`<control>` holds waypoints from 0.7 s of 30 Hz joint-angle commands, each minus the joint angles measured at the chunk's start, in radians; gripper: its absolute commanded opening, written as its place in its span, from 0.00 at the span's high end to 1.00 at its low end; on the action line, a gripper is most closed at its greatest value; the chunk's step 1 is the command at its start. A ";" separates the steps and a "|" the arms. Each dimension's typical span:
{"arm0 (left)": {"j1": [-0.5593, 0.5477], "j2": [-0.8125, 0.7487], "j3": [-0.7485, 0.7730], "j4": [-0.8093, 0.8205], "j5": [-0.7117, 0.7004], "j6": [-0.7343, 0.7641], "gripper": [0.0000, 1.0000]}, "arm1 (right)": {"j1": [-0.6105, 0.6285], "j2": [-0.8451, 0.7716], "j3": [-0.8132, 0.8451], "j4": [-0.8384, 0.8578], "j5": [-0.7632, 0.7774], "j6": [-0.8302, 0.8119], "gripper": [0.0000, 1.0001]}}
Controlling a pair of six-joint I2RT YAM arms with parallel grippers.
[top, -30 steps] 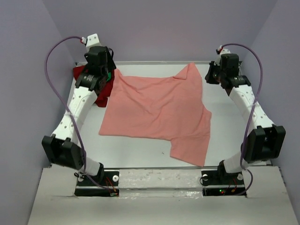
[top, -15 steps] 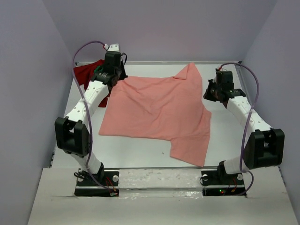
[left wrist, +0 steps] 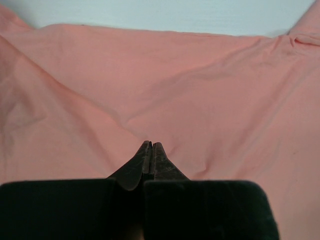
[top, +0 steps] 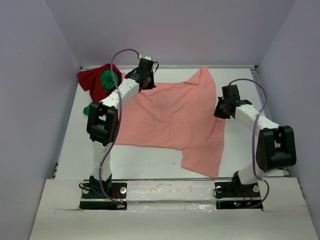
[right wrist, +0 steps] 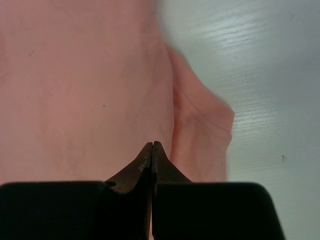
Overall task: Fold and stack the t-shirts
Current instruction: Flatten the tshirt out
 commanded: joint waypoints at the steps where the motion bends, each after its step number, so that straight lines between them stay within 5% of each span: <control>1: 0.008 0.048 0.109 -0.017 0.004 -0.005 1.00 | 0.007 0.060 -0.009 0.054 0.074 0.034 1.00; 21: 0.018 0.240 0.252 -0.051 0.033 -0.035 1.00 | 0.016 0.211 0.008 0.044 0.200 0.112 1.00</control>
